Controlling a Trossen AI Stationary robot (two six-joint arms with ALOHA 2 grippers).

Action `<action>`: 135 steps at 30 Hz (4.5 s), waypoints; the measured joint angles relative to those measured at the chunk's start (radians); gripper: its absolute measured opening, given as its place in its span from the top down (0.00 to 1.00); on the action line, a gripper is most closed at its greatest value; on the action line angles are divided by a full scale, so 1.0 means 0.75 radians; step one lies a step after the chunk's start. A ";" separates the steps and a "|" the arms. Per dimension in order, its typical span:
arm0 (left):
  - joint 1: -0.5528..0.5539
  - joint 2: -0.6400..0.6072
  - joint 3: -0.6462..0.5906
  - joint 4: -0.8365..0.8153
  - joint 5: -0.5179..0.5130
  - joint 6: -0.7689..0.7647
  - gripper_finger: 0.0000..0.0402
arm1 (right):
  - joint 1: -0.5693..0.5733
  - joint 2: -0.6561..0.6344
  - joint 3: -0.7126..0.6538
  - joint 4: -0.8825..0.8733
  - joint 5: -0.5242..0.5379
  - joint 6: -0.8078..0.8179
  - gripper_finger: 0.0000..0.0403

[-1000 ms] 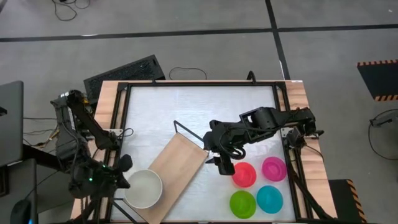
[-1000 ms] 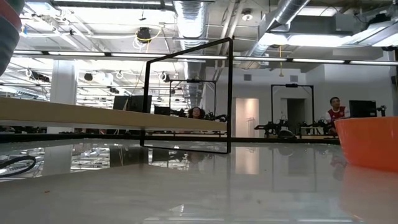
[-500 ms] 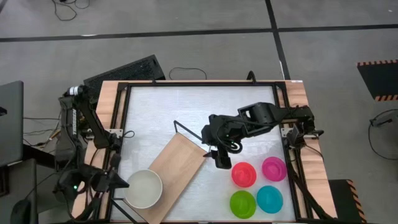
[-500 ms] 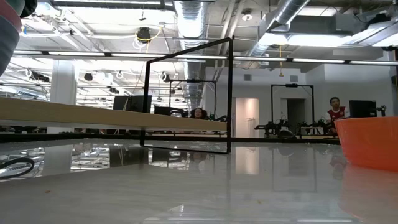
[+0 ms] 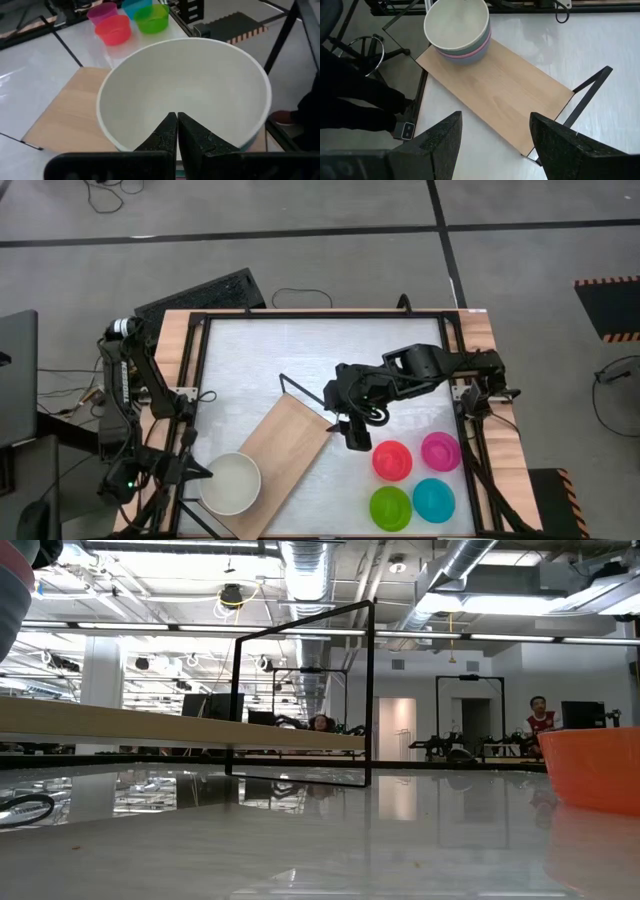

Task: Place and stack bowls onto a shelf
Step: Stack the big white bowl on the big green bowl on the shelf, then adjust the colored small bowls

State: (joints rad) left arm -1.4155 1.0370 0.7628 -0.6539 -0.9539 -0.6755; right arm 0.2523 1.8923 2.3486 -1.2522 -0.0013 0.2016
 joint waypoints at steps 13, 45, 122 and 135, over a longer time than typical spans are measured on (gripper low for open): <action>0.000 0.049 -0.027 0.026 -0.006 -0.061 1.00 | 0.000 0.000 0.000 0.006 -0.001 0.000 0.35; 0.090 -0.417 0.530 0.037 -0.796 0.207 0.79 | 0.235 -0.059 -0.788 -0.196 0.186 0.722 0.35; 1.689 0.751 1.083 0.115 1.597 0.450 0.79 | 0.723 -0.574 -1.824 0.075 -0.095 2.475 0.95; 1.689 0.751 1.083 0.084 1.569 0.507 0.79 | 0.586 -0.574 -1.827 0.303 0.054 2.338 0.95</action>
State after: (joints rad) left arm -0.1486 1.6005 1.5753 -0.5911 0.2229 -0.2955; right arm 0.6922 1.4616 0.9787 -1.0246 0.0394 1.9550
